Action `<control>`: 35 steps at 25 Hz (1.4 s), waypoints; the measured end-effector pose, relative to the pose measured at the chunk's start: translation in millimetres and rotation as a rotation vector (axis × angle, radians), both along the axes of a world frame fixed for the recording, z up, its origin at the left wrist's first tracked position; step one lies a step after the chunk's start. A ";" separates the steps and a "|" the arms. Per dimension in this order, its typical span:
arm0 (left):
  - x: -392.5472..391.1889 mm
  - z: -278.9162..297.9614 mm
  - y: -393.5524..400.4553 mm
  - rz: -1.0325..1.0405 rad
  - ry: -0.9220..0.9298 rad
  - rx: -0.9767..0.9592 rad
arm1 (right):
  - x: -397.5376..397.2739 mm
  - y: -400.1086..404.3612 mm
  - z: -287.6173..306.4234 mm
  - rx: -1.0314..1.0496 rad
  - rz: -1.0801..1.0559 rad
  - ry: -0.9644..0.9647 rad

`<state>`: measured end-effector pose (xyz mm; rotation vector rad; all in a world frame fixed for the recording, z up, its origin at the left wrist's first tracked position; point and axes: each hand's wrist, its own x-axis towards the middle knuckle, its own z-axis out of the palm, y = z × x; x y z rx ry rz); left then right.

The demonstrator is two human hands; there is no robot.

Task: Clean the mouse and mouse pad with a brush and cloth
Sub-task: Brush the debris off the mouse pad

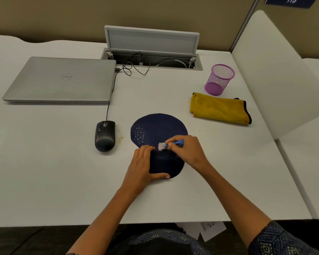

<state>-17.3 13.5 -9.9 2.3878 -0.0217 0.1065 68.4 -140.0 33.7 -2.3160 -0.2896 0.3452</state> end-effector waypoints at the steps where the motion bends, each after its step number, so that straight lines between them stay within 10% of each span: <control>1: -0.3 -0.3 -0.3 0.004 0.001 -0.002 | 4.4 -5.2 1.8 -0.079 -0.086 -0.030; 10: 1.0 0.1 0.8 -0.001 0.032 0.009 | -4.1 5.4 0.1 0.049 0.081 0.049; 16: -1.7 -2.0 0.3 -0.033 0.006 0.106 | 19.7 -30.8 6.6 -0.182 -0.271 -0.096; 21: -2.2 -4.3 0.1 -0.047 -0.003 0.166 | 3.0 -9.8 6.5 0.124 0.039 0.030; 30: 1.1 -7.8 1.4 -0.068 0.005 0.263 | 22.8 -54.9 3.9 -0.196 -0.235 -0.043; 35: 3.7 -8.6 1.6 -0.112 0.041 0.333 | 13.8 -39.7 0.5 0.036 -0.121 0.031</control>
